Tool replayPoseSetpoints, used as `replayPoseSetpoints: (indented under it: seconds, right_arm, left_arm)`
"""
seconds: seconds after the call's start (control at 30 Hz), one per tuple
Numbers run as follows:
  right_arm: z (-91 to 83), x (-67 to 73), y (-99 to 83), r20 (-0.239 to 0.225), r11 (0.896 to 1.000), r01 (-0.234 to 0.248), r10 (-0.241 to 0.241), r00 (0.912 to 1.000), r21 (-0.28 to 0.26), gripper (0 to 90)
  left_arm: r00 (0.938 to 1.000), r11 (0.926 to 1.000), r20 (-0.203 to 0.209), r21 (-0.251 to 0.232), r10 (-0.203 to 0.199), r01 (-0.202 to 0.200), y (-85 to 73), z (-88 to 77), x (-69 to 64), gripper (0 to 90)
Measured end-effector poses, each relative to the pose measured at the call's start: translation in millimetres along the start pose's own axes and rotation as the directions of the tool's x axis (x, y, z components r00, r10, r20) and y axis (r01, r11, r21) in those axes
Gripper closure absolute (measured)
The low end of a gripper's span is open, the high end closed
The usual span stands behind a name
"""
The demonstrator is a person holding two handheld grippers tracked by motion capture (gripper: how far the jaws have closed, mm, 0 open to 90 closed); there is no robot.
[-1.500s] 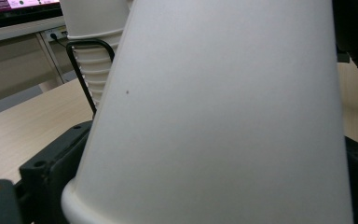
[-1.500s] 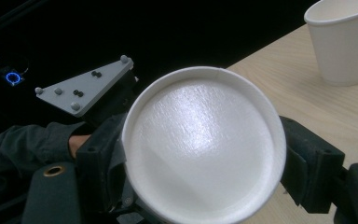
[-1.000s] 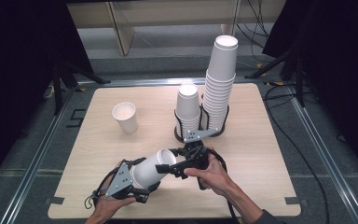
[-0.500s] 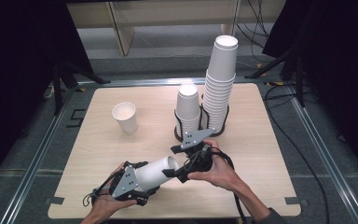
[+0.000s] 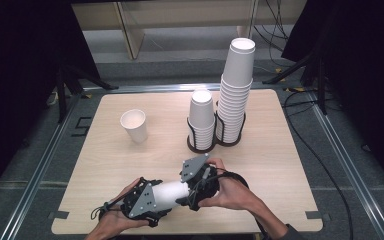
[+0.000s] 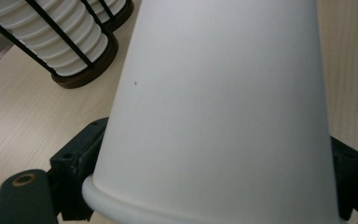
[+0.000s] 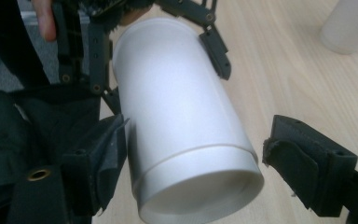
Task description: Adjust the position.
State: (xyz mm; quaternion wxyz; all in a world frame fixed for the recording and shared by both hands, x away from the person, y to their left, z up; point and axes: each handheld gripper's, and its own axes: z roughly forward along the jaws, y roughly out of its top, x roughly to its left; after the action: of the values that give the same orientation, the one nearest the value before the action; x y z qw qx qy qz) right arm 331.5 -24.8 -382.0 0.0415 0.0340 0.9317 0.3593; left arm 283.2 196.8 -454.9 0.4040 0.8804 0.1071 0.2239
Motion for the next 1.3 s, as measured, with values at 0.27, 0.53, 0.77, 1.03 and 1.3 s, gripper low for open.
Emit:
replayPoseSetpoints:
  seconds: [0.27, 0.53, 0.77, 1.03, 1.3]
  right_arm:
    - [13.4, 9.3, 0.8, -0.013, 0.993, 0.077, -0.076, 0.997, 0.093, 22.3]
    - [27.8, 14.3, -1.8, -0.034, 0.979, 0.119, -0.115, 0.9928, 0.167, 21.8]
    - [33.4, 15.3, -3.5, -0.041, 0.969, 0.146, -0.14, 0.9893, 0.201, 22.8]
    - [33.7, 12.4, -5.3, -0.06, 0.964, 0.176, -0.167, 0.9841, 0.201, 24.7]
    - [22.6, 3.2, -9.9, -0.108, 0.986, 0.121, -0.108, 0.9882, 0.117, 24.8]
  left_arm:
    - [0.9985, 0.9976, 0.032, 0.05, 0.046, -0.047, 1.1, -1.1, -1.3, 14.8]
    - [0.9954, 0.995, 0.061, 0.063, 0.074, -0.078, 2.3, -0.1, -2.8, 14.8]
    - [0.9923, 0.9923, 0.063, 0.056, 0.106, -0.11, 2.3, 0.1, -0.9, 14.8]
    - [0.9951, 0.9993, 0.092, -0.019, 0.035, -0.033, -2.7, 1.8, -1.4, 11.0]
    - [0.9907, 0.9852, 0.13, -0.16, -0.04, 0.061, -8.1, -3.2, 6.0, 8.1]
